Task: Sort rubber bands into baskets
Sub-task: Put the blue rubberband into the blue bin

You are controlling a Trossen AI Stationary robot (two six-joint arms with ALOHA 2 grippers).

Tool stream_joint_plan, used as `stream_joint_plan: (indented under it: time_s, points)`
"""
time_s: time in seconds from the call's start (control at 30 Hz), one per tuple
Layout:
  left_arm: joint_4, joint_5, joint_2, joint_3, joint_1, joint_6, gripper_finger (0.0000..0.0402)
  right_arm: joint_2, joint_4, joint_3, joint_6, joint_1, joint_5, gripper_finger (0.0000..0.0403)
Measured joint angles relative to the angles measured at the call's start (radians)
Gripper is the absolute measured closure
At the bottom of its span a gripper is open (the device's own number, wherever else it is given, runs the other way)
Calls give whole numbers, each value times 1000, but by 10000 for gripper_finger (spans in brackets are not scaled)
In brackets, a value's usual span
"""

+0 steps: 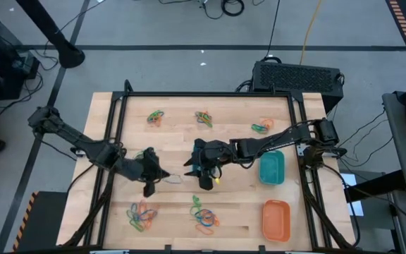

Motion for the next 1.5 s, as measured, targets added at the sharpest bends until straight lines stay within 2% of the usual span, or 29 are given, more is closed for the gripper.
stream_joint_plan:
  time_s: [0.3, 0.4, 0.6, 0.87, 1.07, 1.3, 1.5]
  points:
    - [39, 28, 14, 0, 122, 99, 401, 14, 28, 1, 71, -8, 7, 241]
    - [55, 38, 14, 0, 141, 128, 401, 14, 27, 1, 86, -8, 10, 241]
    - [86, 65, 14, 0, 161, 167, 401, 14, 16, 1, 85, -8, 114, 241]
    - [99, 66, 14, 0, 171, 168, 401, 14, 16, 1, 118, -8, 119, 248]
    - [99, 67, 14, -1, 171, 165, 401, 14, 16, 1, 137, -8, 125, 295]
    - [99, 64, 14, -1, 171, 166, 371, 14, 16, 1, 136, -6, 124, 393]
    - [79, 61, 14, -1, 171, 163, 326, 14, -34, 1, 155, -14, 123, 400]
